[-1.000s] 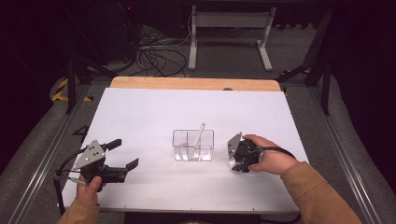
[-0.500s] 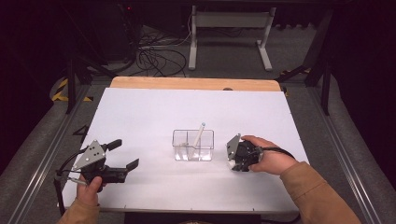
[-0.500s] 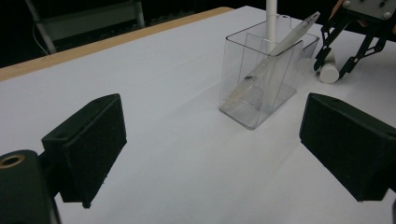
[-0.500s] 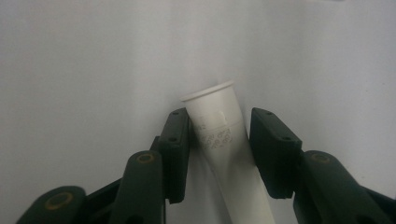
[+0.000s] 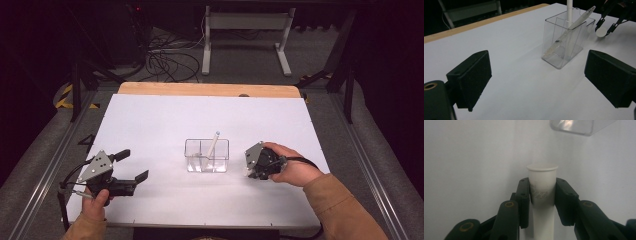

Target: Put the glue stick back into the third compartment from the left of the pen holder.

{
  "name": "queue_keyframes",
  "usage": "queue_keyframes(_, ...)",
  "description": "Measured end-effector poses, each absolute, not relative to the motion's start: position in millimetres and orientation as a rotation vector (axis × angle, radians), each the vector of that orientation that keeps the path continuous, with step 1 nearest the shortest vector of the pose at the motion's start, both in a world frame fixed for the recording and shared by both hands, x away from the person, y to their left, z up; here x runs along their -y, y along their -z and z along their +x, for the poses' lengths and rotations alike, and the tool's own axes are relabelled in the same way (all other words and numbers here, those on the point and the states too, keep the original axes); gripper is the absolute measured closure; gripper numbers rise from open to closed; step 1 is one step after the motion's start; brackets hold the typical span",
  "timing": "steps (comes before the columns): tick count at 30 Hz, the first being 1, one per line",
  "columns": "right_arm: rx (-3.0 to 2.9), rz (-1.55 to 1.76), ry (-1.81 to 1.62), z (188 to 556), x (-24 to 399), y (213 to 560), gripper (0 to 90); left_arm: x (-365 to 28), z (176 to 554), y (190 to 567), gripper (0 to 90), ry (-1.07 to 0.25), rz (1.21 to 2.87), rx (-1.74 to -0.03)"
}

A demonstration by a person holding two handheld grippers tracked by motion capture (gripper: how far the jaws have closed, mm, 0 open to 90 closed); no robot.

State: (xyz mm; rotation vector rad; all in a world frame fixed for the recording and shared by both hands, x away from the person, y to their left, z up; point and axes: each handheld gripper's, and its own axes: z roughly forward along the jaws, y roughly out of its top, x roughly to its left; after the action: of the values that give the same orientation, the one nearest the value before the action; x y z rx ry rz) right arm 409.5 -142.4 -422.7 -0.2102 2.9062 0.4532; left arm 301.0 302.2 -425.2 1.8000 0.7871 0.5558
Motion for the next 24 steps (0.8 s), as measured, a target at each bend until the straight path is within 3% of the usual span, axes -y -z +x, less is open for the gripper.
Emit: queue_keyframes(24,-2.727,-0.005,-0.941,399.4,166.0,374.7,67.4,-302.5,301.0,425.1,8.1,-0.568,1.788,-0.793)
